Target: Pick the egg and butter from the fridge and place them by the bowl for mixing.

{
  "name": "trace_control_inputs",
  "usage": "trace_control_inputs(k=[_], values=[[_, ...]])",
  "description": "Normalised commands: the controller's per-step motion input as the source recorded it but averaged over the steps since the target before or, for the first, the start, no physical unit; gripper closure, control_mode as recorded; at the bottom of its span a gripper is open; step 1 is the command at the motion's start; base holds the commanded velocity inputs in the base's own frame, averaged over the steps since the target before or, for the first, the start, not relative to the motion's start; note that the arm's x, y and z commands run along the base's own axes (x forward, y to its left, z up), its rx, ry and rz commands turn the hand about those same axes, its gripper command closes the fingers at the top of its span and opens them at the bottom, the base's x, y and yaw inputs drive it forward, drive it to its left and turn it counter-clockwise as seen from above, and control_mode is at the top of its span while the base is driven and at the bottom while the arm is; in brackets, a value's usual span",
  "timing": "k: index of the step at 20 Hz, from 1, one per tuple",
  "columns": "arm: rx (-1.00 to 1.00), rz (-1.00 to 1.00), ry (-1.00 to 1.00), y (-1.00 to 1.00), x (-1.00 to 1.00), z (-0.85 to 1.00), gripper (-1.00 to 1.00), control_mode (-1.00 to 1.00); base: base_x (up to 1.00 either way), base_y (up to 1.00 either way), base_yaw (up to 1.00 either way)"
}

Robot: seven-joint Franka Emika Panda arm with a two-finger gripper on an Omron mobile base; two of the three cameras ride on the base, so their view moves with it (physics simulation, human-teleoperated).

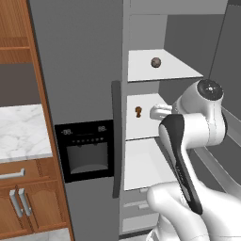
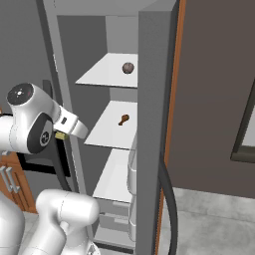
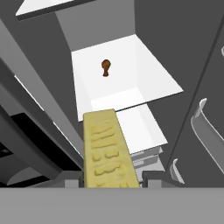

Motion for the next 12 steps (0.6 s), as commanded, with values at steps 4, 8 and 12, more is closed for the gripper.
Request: trace_control_inputs(k=[4,8,12], values=[[0.0,0.0,0.0,0.0,0.0,0.0,1.0,-1.0,0.0,0.0,0.0],[0.0,0.0,0.0,0.01,-0.02,0.0,1.0,-1.0,0.0,0.0,0.0],[-0.04,0.0,-0.03,0.29,-0.13,-0.04,1.0,-1.0,0.0,0.0,0.0]])
